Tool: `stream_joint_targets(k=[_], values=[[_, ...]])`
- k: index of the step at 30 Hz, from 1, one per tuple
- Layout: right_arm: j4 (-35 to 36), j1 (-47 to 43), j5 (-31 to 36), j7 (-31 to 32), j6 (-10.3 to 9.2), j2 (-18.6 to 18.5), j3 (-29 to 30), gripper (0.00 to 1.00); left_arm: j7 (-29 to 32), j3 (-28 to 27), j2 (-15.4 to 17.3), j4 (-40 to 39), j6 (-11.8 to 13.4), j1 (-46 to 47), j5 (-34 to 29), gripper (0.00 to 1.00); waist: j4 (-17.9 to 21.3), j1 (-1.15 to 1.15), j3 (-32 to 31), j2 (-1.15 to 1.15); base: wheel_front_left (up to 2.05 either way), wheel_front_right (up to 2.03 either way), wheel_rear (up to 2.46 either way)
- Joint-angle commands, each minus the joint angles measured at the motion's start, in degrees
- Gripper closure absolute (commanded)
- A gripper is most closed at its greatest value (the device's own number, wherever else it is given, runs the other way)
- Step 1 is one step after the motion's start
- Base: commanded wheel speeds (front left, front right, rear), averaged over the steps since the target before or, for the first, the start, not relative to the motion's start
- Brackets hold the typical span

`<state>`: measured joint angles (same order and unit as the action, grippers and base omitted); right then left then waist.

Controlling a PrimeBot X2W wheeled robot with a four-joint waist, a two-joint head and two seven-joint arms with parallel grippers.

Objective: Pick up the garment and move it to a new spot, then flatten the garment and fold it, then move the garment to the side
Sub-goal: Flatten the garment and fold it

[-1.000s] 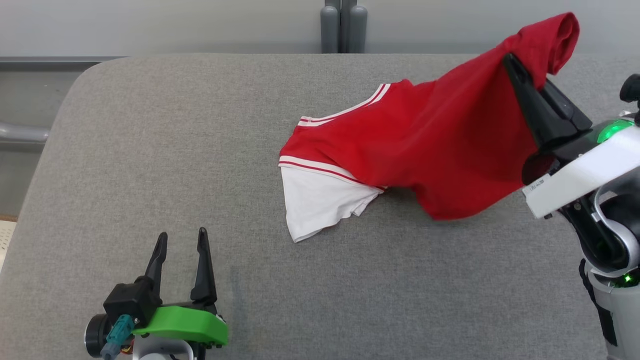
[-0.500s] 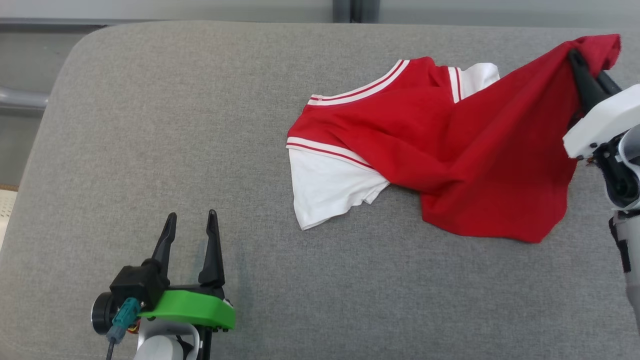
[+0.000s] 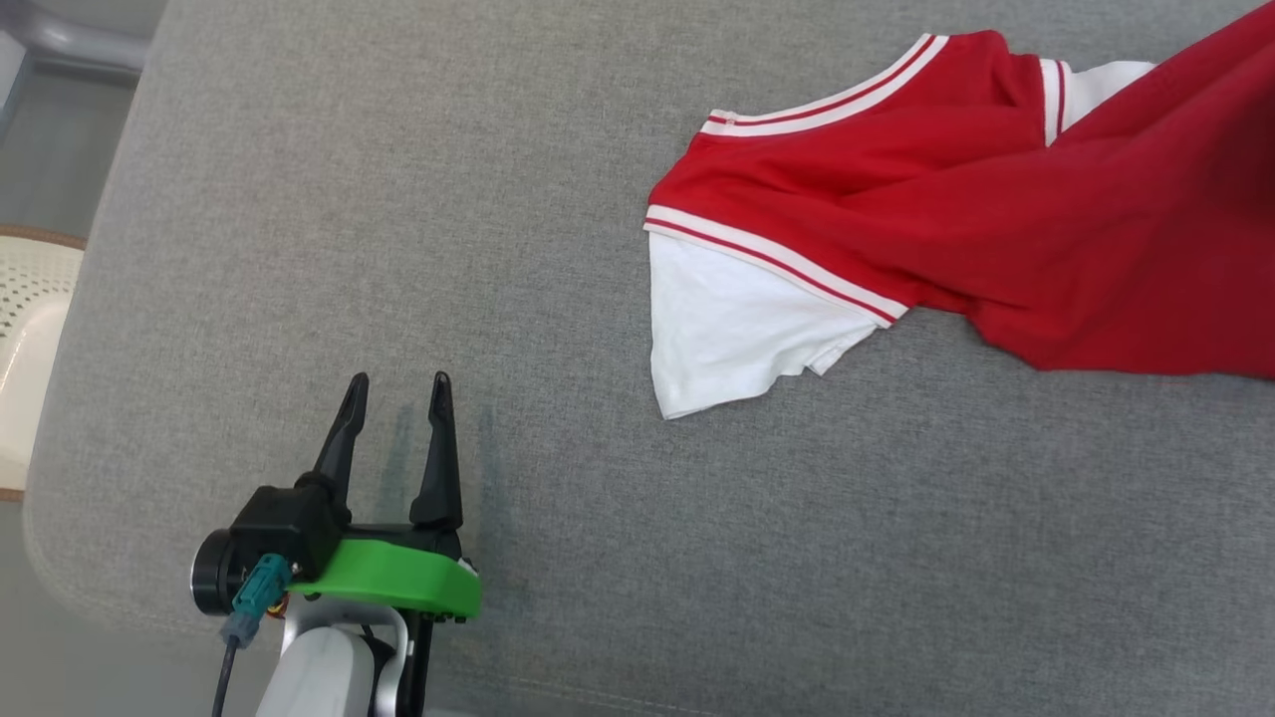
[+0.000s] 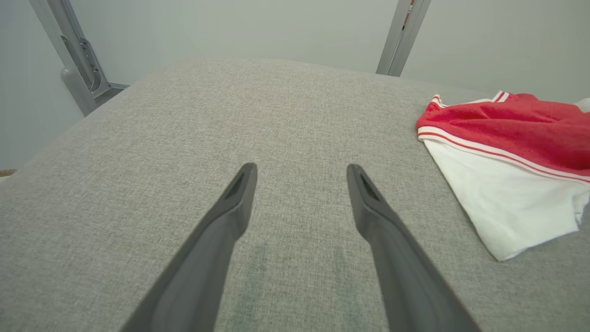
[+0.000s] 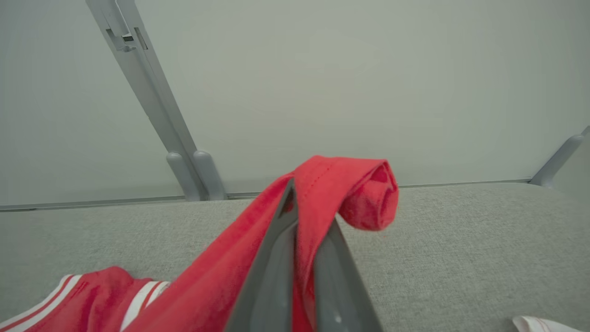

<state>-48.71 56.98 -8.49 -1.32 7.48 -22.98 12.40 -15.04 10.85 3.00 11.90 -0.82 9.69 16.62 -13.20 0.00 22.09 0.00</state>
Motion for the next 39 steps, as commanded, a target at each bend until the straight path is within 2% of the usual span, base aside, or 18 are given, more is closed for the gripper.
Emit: stream_joint_targets(k=[1, 4, 5, 6, 7, 14, 20, 24, 30, 35, 39], values=[[-1.28, 1.5, 2.04, -1.62, 0.01, -0.24, 1.19, 1.0, -0.17, 0.0, 0.02, -0.22, -0.13, 1.23, -0.54, 0.0, -2.12, 0.0, 2.68, 0.0, 0.0, 0.0, 0.0], [-5.56, 5.14, 6.23, -4.6, 0.02, 0.99, 4.34, 1.0, -0.17, 0.36, -0.01, -0.21, -0.16, 1.59, -0.79, 0.0, -2.29, 0.0, 3.3, 0.0, 0.0, 0.0, 0.0], [-7.18, 6.03, 7.49, -5.18, 0.02, 1.57, 5.03, 0.84, -0.17, 0.56, -0.02, -0.1, -0.17, 1.82, -0.91, 0.0, -2.28, 0.0, 3.41, 0.0, 0.0, 0.0, 0.0], [-8.01, 6.71, 8.4, -6.06, 0.02, 2.01, 5.35, 0.52, -0.17, 0.7, -0.03, -0.01, -0.16, 1.97, -0.97, 0.0, -2.22, 0.0, 3.43, 0.0, 0.0, 0.0, 0.0], [-8.96, 7.44, 9.29, -7.19, 0.02, 2.52, 6.01, 0.0, -0.17, 0.77, -0.03, 0.09, -0.12, 2.0, -1.0, 0.0, -2.05, 0.0, 3.37, 0.0, 0.0, 0.0, 0.0], [-13.7, 9.69, 11.5, -11.63, 0.01, 6.53, 7.53, 0.0, -0.17, 0.01, 0.01, 0.53, 0.21, 0.97, -1.24, 0.0, 1.5, 0.0, 1.11, 0.0, 0.0, 0.0, 0.0], [-14.09, 7.27, 7.61, -13.38, 0.01, 9.15, -0.3, 0.0, -0.17, -1.03, 0.69, 0.89, 0.1, -1.0, -1.5, 0.0, 7.08, 0.0, -3.61, 0.0, 0.0, 0.0, 0.0], [-12.06, 2.79, 2.55, -13.64, 0.01, 8.77, -7.5, 0.0, -0.17, -1.68, 1.02, 0.72, 0.38, -2.62, -1.39, 0.0, 10.85, 0.0, -7.01, 0.0, 0.0, 0.0, 0.0], [-6.47, -8.96, -6.21, -13.58, 0.01, 7.18, -16.72, 0.0, -0.17, -2.58, 1.38, 0.03, 0.88, -4.48, -0.91, 0.0, 14.99, 0.0, -9.99, 0.0, 0.0, 0.0, 0.0], [-2.1, -18.0, -13.73, -12.36, 0.01, 5.16, -19.85, 0.0, -0.12, -2.53, 1.59, -0.56, 1.27, -4.88, -0.83, 0.0, 16.21, 0.0, -10.28, 0.0, 0.0, 0.0, 0.0], [0.08, -22.93, -16.5, -11.97, 0.02, 3.72, -20.17, 0.0, 0.06, -2.32, 1.88, -1.08, 1.33, -4.75, -0.71, 0.0, 15.7, 0.0, -9.68, 0.0, 0.0, 0.0, 0.0]])
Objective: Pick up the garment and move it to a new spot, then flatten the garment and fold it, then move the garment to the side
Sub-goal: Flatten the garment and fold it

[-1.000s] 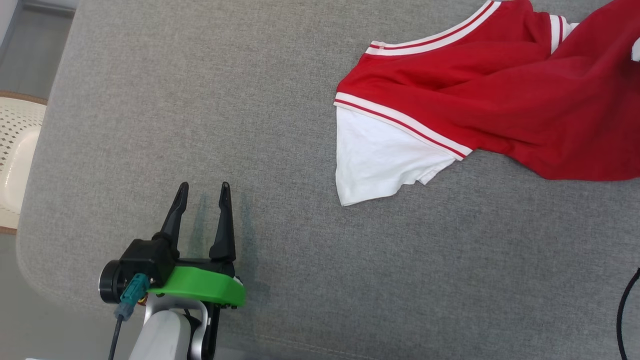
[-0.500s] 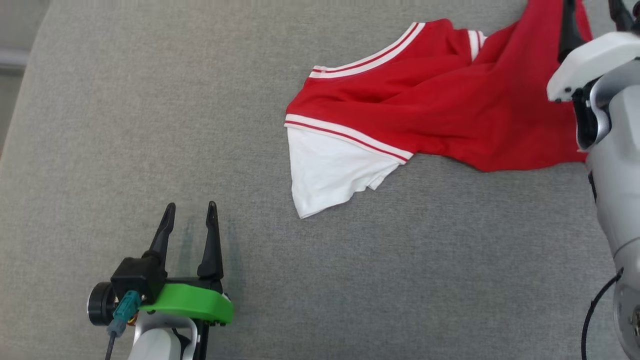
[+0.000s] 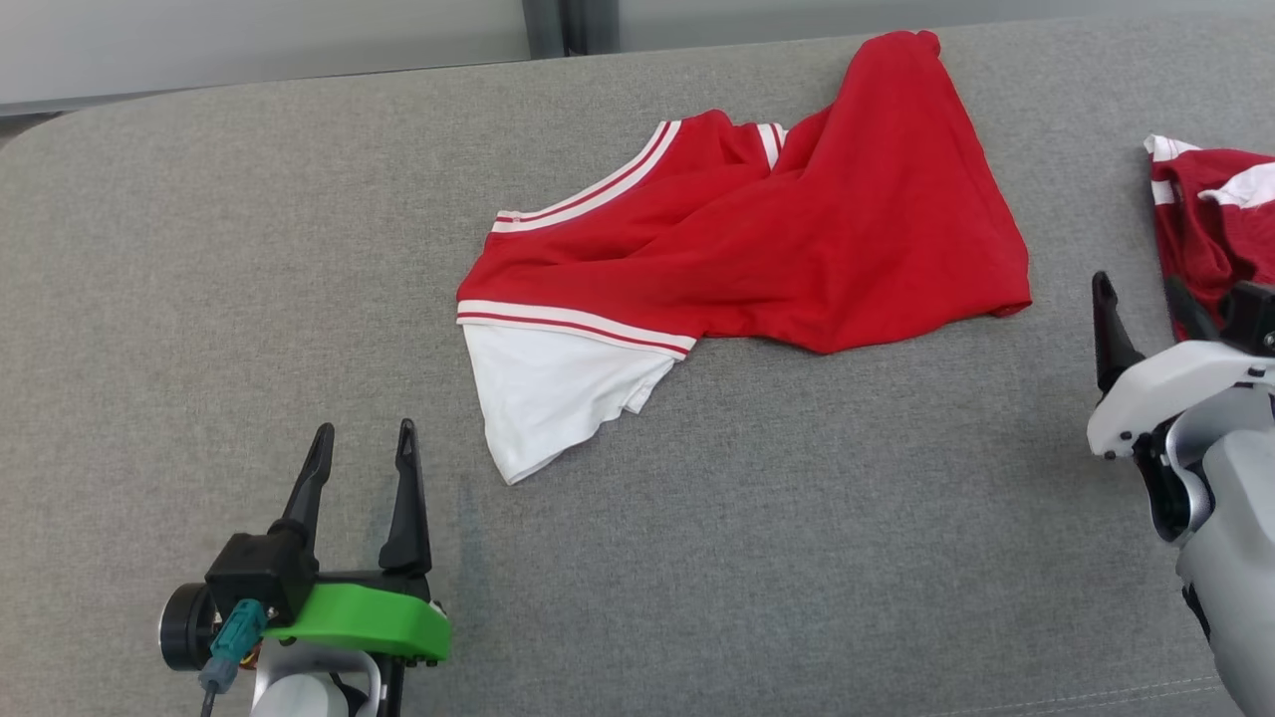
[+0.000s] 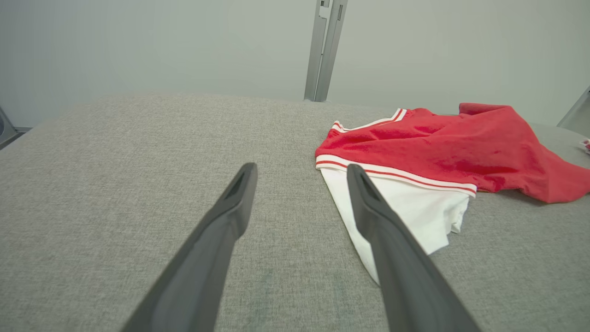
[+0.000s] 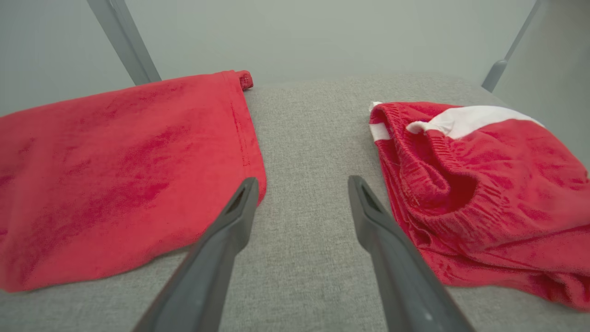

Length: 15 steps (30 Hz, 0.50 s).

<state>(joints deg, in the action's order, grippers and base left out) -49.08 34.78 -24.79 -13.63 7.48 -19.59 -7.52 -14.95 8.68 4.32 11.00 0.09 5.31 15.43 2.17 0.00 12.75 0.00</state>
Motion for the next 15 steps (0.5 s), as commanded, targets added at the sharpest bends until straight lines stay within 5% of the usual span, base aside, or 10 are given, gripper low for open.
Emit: stream_joint_targets(k=[1, 15], values=[[0.84, -1.57, -0.65, 0.51, 0.02, 0.27, -0.58, 0.0, 0.0, -0.18, 0.65, -0.24, 0.41, -0.45, 0.49, 0.0, 0.15, 0.0, -0.16, 0.0, 0.0, 0.0, 0.0], [-3.3, -0.21, -1.64, 2.65, 0.01, 1.05, -3.21, 0.0, 0.45, 0.22, 1.59, -0.37, 0.51, 1.48, 0.88, 0.0, -4.15, 0.0, 2.54, 0.0, 0.0, 0.0, 0.0]])
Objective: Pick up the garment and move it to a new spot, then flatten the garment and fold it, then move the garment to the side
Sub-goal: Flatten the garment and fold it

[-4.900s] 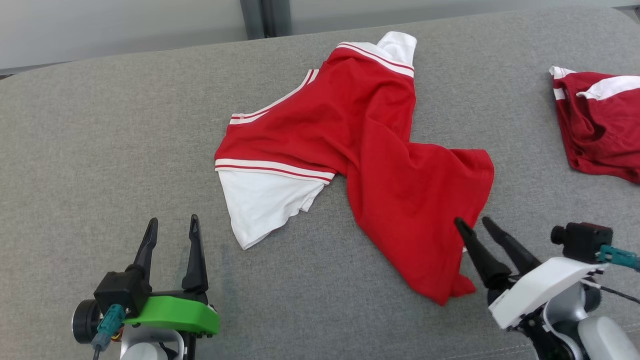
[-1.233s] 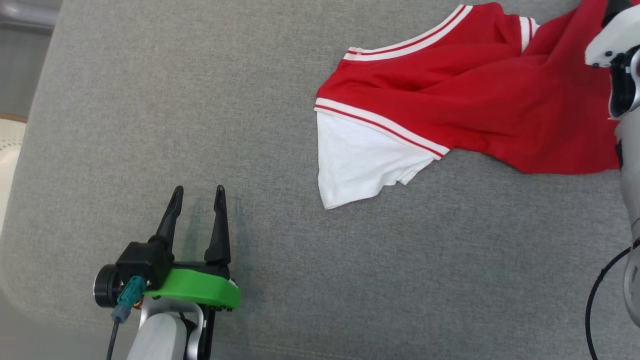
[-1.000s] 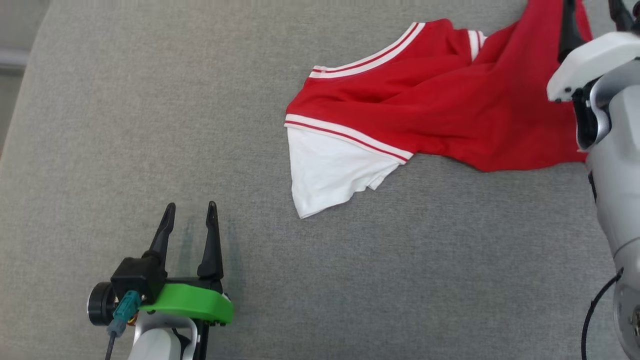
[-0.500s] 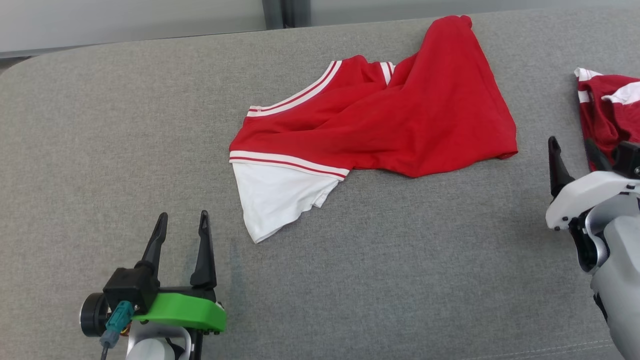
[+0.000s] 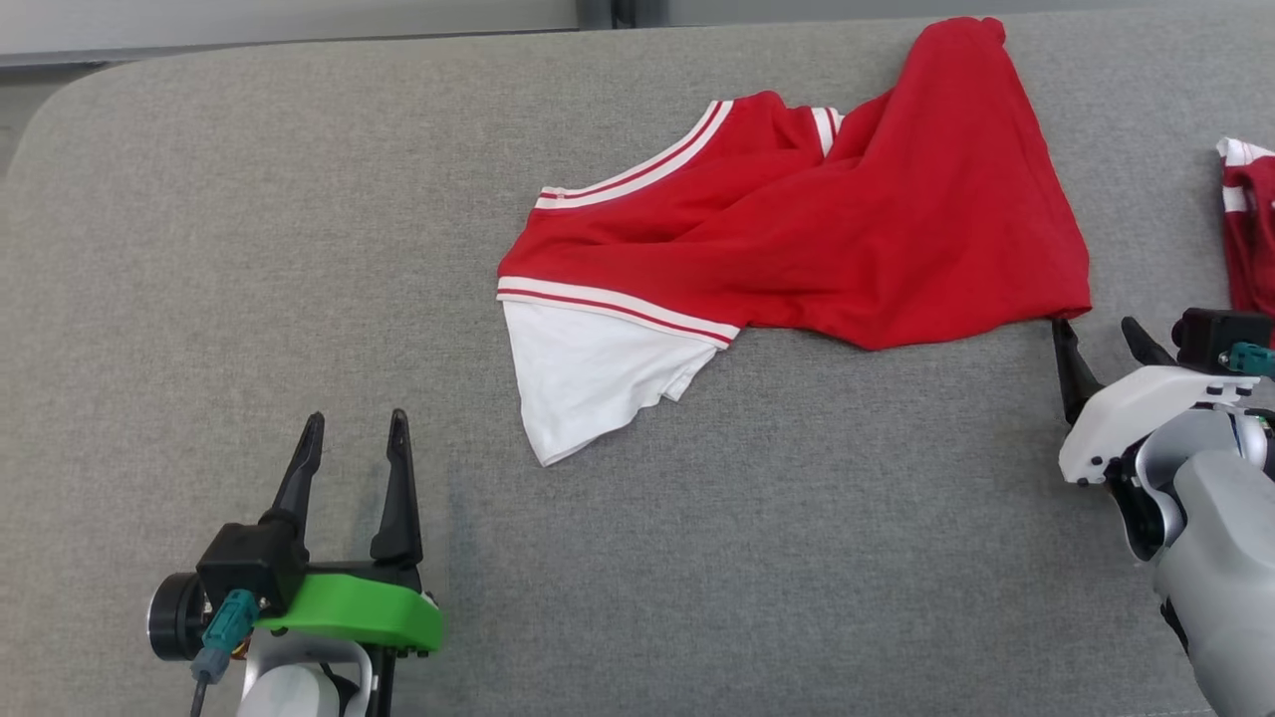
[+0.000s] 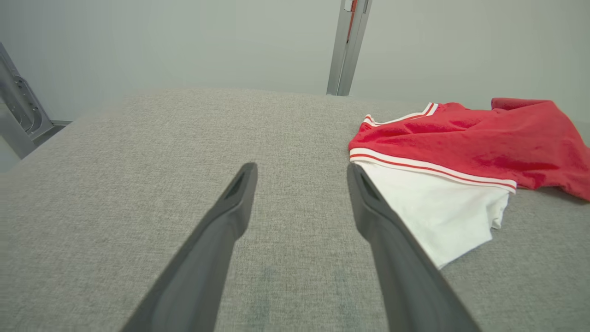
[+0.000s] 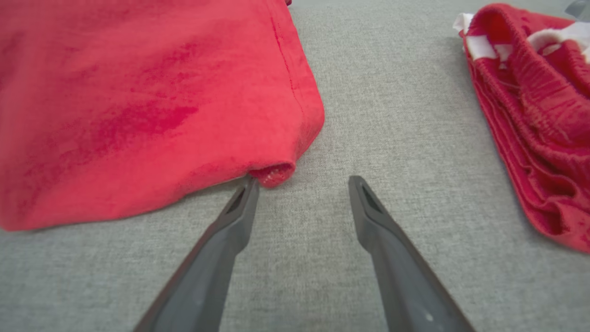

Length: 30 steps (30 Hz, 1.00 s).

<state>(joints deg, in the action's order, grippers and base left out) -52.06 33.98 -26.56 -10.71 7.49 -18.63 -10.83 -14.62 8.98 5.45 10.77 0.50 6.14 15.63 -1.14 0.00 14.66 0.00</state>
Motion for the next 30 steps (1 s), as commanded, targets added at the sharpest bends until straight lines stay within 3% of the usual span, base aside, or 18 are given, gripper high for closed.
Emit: stream_joint_targets(k=[1, 3, 5, 6, 9, 17, 25, 26, 27, 28, 30], values=[[-1.23, 1.15, 0.1, -0.5, 0.0, 0.13, 0.21, 0.0, 0.16, -0.05, 0.54, -0.17, 0.12, 0.79, 0.68, 0.0, -1.14, 0.0, 0.79, 0.0, 0.0, 0.0, 0.0], [-3.1, 2.6, 0.38, -1.03, 0.0, 0.37, 0.25, 0.0, 0.13, -0.06, 0.69, -0.26, 0.28, 0.95, 0.66, 0.0, -1.68, 0.0, 1.1, 0.0, 0.0, 0.0, 0.0], [-4.97, 3.8, 0.52, -1.49, 0.0, 0.74, 0.23, 0.53, 0.19, -0.12, 0.84, -0.37, 0.46, 0.99, 0.73, 0.0, -2.01, 0.0, 1.31, 0.0, 0.0, 0.0, 0.0], [-5.82, 4.34, 0.56, -1.7, 0.0, 0.79, 0.19, 0.6, 0.21, -0.13, 0.92, -0.41, 0.53, 1.0, 0.79, 0.0, -2.11, 0.0, 1.39, 0.0, 0.0, 0.0, 0.0], [-7.58, 5.76, 1.04, -2.79, 0.0, 0.18, 0.49, 1.0, 0.23, -0.26, 1.11, -0.53, 0.68, 0.92, 0.89, 0.0, -1.99, 0.0, 1.44, 0.0, 0.0, 0.0, 0.0], [-7.62, 6.3, 6.47, -4.46, 0.0, -2.46, 0.23, 1.0, 0.05, -0.27, 1.3, -0.69, 1.02, -0.39, 1.08, 0.0, 1.69, 0.0, 0.66, 0.0, 0.0, 0.0, 0.0], [-2.73, 2.46, 21.47, -4.47, -0.05, -5.3, -0.27, 1.0, -0.04, -0.09, 1.49, -0.59, 1.42, -0.38, 1.35, 0.0, 5.31, 0.0, 0.53, 0.0, 0.0, 0.0, 0.0], [-2.01, 1.66, 23.2, -4.47, -0.05, -4.96, 0.56, 0.72, -0.01, -0.02, 1.49, -0.52, 1.46, -0.31, 1.38, 0.0, 5.54, 0.0, 0.59, 0.0, 0.0, 0.0, 0.0], [-1.6, 0.9, 24.33, -4.48, -0.05, -4.53, 1.31, 0.64, 0.0, 0.05, 1.49, -0.48, 1.41, -0.21, 1.42, 0.0, 5.67, 0.0, 0.63, 0.0, 0.0, 0.0, 0.0], [-1.11, -0.14, 26.03, -4.47, -0.04, -3.97, 2.09, 0.0, 0.03, 0.11, 1.51, -0.4, 1.42, -0.11, 1.46, 0.0, 5.81, 0.0, 0.64, 0.0, 0.0, 0.0, 0.0], [-0.15, -1.81, 28.06, -4.48, -0.04, -2.91, 3.93, 0.0, 0.08, 0.21, 1.57, -0.27, 1.47, 0.02, 1.6, 0.0, 6.0, 0.0, 0.6, 0.0, 0.0, 0.0, 0.0]])
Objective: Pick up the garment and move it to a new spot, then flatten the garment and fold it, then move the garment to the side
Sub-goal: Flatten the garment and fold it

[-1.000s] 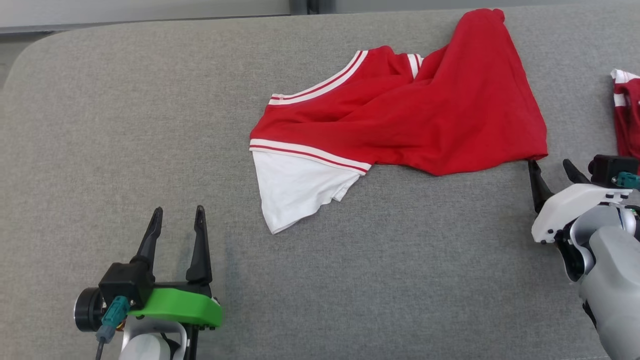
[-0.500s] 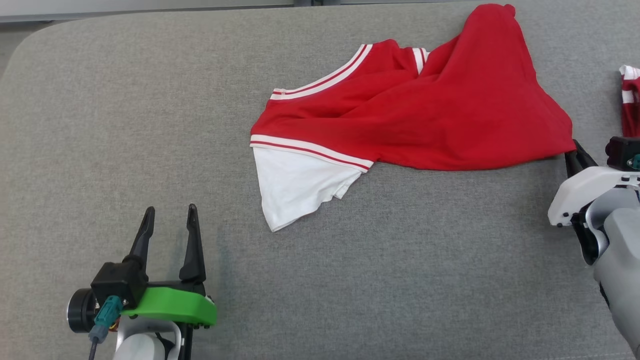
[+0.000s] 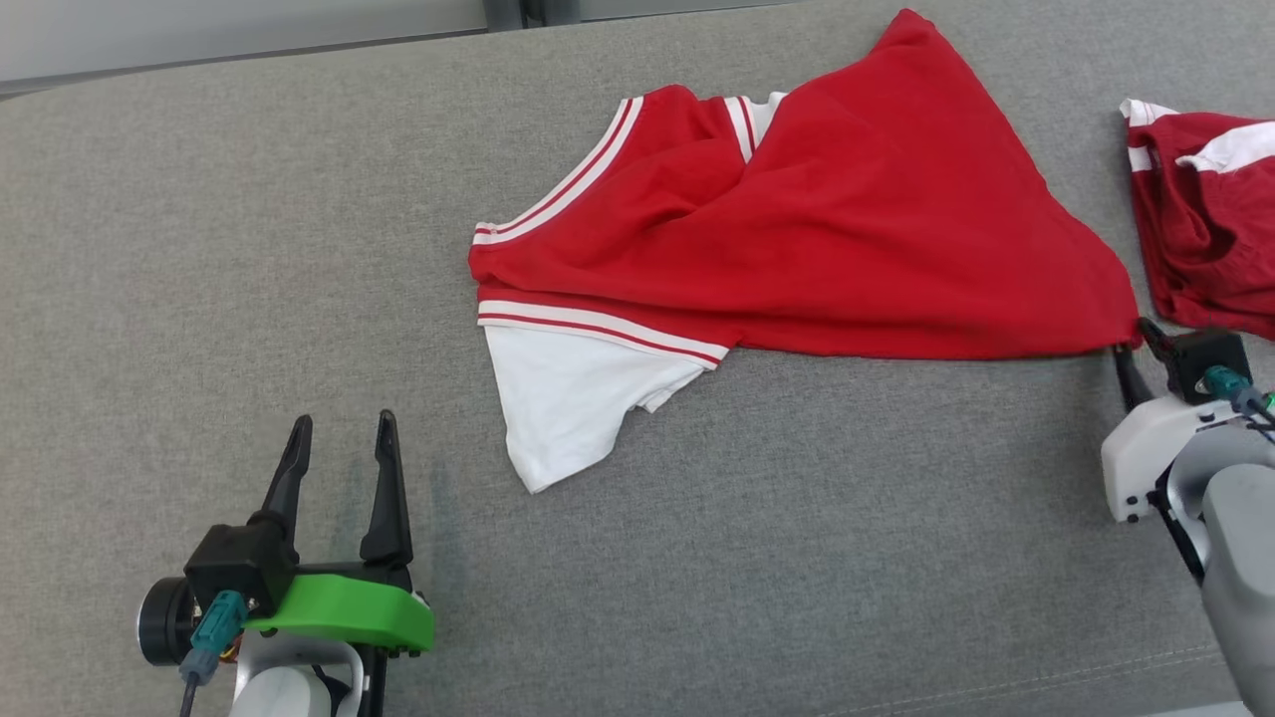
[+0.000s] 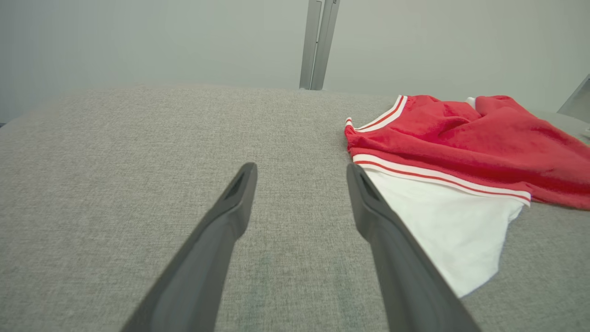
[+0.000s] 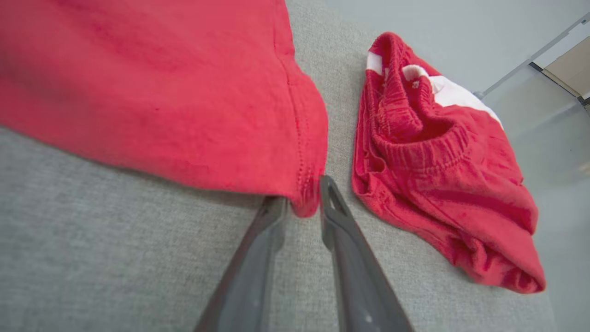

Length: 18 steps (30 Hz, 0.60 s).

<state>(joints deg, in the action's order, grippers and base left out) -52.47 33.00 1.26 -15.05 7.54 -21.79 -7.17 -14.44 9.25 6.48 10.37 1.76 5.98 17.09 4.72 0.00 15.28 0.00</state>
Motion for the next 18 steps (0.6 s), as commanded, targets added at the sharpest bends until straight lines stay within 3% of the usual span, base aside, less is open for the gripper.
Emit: stream_joint_targets(k=[1, 9, 18], values=[[0.7, -1.55, 0.91, -0.14, -0.1, 0.78, 1.22, 0.0, -0.09, -0.05, 0.6, 0.2, 0.24, 0.24, 0.2, 0.0, 0.2, 0.0, -0.07, 0.0, 0.0, 0.0, 0.0], [9.25, -9.83, -0.72, -0.15, -0.1, 5.56, 10.34, 0.0, -0.25, -0.49, 0.73, 0.94, 0.48, -0.73, 1.0, 0.0, 0.59, 0.0, -2.05, 0.0, 0.0, 0.0, 0.0], [26.23, -16.16, -8.81, -0.15, -0.09, 8.02, 12.6, 0.0, 1.24, 0.02, 1.71, 3.24, -0.42, 1.31, 1.45, 0.0, 3.79, 0.0, -4.07, 0.0, 0.0, 0.0, 0.0]])
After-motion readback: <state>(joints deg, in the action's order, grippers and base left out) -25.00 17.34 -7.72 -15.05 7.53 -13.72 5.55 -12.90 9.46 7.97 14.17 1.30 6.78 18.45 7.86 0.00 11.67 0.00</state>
